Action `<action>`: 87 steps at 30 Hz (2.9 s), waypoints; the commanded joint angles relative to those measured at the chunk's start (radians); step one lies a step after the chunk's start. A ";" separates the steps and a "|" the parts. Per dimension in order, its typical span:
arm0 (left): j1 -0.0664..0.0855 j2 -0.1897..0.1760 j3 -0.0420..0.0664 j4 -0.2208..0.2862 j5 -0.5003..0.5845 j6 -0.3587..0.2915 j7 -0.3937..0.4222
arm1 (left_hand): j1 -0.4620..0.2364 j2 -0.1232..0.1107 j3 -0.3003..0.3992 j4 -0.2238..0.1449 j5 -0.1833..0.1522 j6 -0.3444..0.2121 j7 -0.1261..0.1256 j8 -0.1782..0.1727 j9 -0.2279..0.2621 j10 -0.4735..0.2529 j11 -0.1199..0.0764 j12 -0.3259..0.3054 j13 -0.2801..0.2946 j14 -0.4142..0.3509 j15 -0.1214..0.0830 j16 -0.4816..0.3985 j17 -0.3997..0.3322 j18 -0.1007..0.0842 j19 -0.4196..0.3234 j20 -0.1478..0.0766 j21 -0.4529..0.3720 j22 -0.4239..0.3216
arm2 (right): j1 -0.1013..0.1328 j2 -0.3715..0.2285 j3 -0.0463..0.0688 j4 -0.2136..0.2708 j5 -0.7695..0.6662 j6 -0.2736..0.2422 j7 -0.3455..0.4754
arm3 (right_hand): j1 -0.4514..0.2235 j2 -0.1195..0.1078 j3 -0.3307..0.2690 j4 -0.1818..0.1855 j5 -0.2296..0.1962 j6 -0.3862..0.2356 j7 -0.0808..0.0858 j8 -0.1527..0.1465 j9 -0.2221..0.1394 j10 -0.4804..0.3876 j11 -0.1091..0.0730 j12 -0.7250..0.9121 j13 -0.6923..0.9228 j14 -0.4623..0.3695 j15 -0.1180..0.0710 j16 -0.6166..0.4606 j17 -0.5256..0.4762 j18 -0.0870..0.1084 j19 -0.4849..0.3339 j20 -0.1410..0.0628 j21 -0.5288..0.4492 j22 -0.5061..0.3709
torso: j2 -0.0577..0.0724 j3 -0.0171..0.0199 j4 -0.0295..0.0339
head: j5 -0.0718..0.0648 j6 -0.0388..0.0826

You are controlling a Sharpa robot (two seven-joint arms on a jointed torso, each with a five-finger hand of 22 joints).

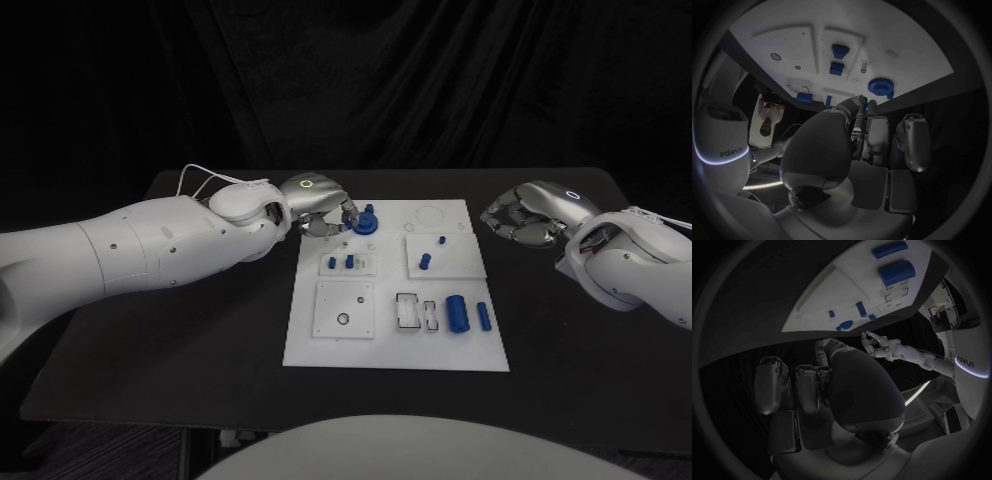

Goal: Assemble the parts on the task board

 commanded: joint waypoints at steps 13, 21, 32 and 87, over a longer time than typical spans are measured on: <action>-0.024 -0.004 0.000 -0.014 -0.001 0.039 -0.021 | -0.012 0.003 0.003 0.002 -0.010 -0.003 0.002 -0.007 -0.001 0.005 0.001 -0.016 -0.010 -0.006 0.001 -0.012 -0.012 -0.001 -0.005 -0.001 -0.012 0.185 | 0.001 0.008 0.001 -0.006 -0.001 0.010 -0.003 | -0.006 0.000 0.007 0.001 -0.007 0.003 0.001 0.004 0.001 0.006 0.006 -0.005 0.180 0.067 0.006 -0.004 0.191 0.020 -0.005 0.002 -0.005 0.195 | -0.009 0.0050 0.0042 | 0.001 0.000; -0.049 0.023 0.000 -0.055 -0.001 0.042 -0.016 | -0.012 0.003 0.004 0.002 -0.012 -0.003 0.004 -0.009 -0.001 0.010 0.003 -0.019 -0.013 -0.006 0.002 -0.013 -0.012 -0.001 -0.005 -0.001 -0.012 0.185 | 0.000 0.010 0.001 -0.008 -0.001 0.012 -0.002 | -0.006 0.000 0.007 0.001 -0.007 0.003 0.001 0.004 0.001 0.006 0.006 -0.005 0.180 0.067 0.006 -0.004 0.191 0.020 -0.005 0.002 -0.005 0.195 | -0.005 -0.0010 0.0059 | 0.001 0.000; -0.059 0.056 0.000 -0.089 -0.001 0.047 -0.012 | -0.009 0.002 0.005 0.000 -0.011 -0.007 0.006 -0.013 -0.001 0.011 0.005 -0.026 -0.016 -0.008 0.004 -0.015 -0.016 0.000 -0.007 -0.001 -0.014 0.184 | 0.000 0.010 0.001 -0.008 -0.001 0.011 -0.002 | -0.006 0.001 0.008 0.001 -0.009 0.001 0.001 0.003 0.001 0.005 0.006 -0.006 0.179 0.067 0.006 -0.005 0.190 0.020 -0.005 0.002 -0.005 0.195 | -0.006 0.0041 0.0028 | 0.003 0.000; -0.067 0.076 0.000 -0.105 -0.001 0.113 -0.041 | 0.010 0.000 0.022 -0.019 -0.008 -0.031 0.012 -0.038 -0.010 0.013 0.013 -0.053 -0.030 -0.025 0.012 -0.029 -0.038 0.004 -0.020 0.000 -0.034 0.179 | 0.000 0.014 0.001 -0.012 -0.001 0.035 -0.007 | -0.006 0.001 0.010 0.001 -0.012 -0.002 0.000 0.003 0.001 0.005 0.005 -0.006 0.179 0.066 0.006 -0.006 0.189 0.021 -0.006 0.002 -0.006 0.195 | -0.008 0.0040 0.0023 | 0.002 0.000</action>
